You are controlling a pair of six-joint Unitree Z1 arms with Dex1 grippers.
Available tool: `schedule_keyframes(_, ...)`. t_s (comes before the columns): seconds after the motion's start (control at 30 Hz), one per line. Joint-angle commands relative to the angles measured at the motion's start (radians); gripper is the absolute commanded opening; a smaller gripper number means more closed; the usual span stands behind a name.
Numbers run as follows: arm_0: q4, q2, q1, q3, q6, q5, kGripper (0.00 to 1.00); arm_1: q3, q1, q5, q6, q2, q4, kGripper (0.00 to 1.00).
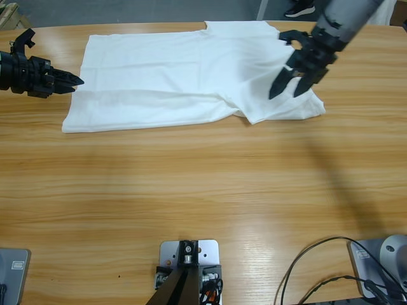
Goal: Fold clothes
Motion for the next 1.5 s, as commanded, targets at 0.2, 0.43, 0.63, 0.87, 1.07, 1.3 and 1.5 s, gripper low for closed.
schedule_keyframes(0.2, 0.002, 0.008, -0.028, 0.044, 0.009, 0.013, 0.393, -0.383, 0.239, -0.103, 0.045, 0.199, 0.155, 0.936)
schedule_keyframes(0.43, -0.011, 0.019, -0.028, 0.058, 0.012, 0.013, 0.393, -0.652, 0.307, -0.089, 0.048, 0.374, 0.301, 0.935)
schedule_keyframes(0.63, -0.014, 0.038, -0.028, 0.06, 0.019, 0.015, 0.393, -0.673, 0.354, -0.055, 0.071, 0.406, 0.311, 0.899)
schedule_keyframes(0.87, -0.014, 0.055, -0.039, 0.062, 0.023, 0.016, 0.391, -0.735, 0.331, -0.126, 0.077, 0.429, 0.348, 0.899)
schedule_keyframes(1.07, -0.014, 0.058, -0.039, 0.069, 0.021, 0.018, 0.389, -0.96, 0.304, -0.066, 0.06, 0.524, 0.458, 0.899)
schedule_keyframes(1.3, -0.014, 0.059, -0.039, 0.074, 0.021, 0.026, 0.389, -0.995, 0.339, -0.042, 0.058, 0.578, 0.51, 0.899)
schedule_keyframes(1.5, -0.014, 0.059, -0.039, 0.074, 0.023, 0.028, 0.389, -1.007, 0.318, -0.05, 0.052, 0.577, 0.513, 0.899)
